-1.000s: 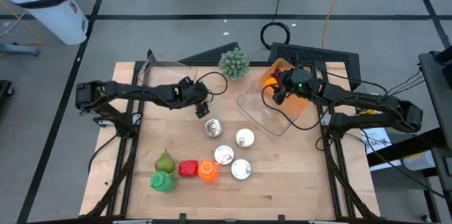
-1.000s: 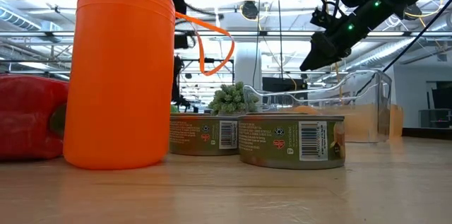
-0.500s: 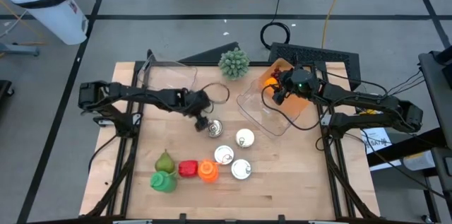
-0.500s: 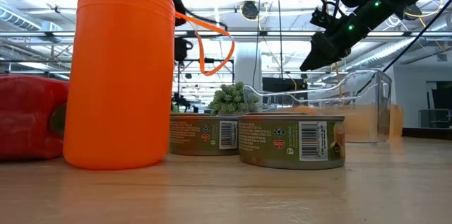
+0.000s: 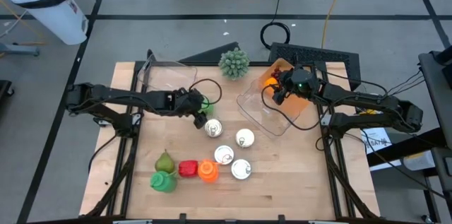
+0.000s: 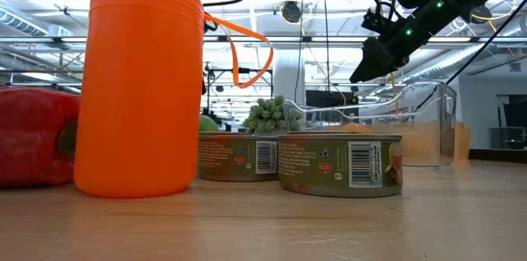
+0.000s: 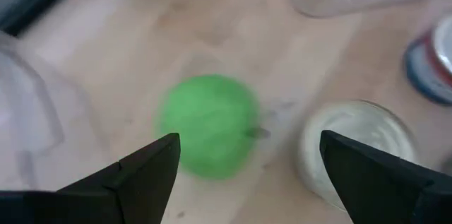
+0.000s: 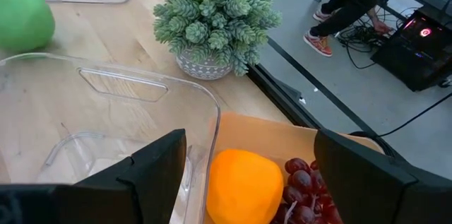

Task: Pick & Place Food Item
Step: Put the green apple into the orange bin

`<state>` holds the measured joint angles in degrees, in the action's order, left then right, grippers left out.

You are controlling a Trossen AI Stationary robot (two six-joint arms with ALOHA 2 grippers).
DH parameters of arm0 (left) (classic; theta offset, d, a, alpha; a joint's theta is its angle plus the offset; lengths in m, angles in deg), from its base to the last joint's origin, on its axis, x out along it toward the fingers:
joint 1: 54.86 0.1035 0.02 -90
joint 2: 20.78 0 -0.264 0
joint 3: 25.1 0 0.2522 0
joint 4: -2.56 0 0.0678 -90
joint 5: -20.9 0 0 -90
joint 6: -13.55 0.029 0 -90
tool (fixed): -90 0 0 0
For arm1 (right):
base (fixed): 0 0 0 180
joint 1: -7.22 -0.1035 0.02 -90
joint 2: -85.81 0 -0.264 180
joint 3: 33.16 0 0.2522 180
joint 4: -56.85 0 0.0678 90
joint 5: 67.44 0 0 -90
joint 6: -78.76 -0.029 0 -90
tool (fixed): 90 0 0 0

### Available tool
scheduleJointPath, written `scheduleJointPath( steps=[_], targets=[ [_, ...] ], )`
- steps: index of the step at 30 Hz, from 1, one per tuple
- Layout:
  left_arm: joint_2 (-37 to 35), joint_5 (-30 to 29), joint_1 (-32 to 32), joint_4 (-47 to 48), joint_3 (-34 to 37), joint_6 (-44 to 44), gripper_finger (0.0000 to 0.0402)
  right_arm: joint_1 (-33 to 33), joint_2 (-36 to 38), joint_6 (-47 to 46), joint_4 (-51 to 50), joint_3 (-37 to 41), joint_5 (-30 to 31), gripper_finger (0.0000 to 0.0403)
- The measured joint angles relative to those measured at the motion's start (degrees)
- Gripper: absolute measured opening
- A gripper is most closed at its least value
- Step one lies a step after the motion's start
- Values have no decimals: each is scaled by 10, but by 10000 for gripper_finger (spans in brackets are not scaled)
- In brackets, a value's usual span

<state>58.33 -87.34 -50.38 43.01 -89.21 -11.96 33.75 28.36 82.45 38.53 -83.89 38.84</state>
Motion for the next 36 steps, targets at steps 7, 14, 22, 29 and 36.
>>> scheduleJointPath(
  steps=[7,14,22,29,36],
  targets=[
    [13,-19,9,-2,0,117,349,0,0,0,0,0,0,293],
    [13,35,27,-92,0,93,349,0,0,0,0,0,0,293],
    [46,35,34,-182,-1,59,349,0,0,0,0,0,-1,293],
    [95,58,43,-236,-7,99,349,0,0,0,0,0,0,293],
    [106,52,77,-145,-79,234,349,0,0,0,0,0,-1,293]
  ],
)
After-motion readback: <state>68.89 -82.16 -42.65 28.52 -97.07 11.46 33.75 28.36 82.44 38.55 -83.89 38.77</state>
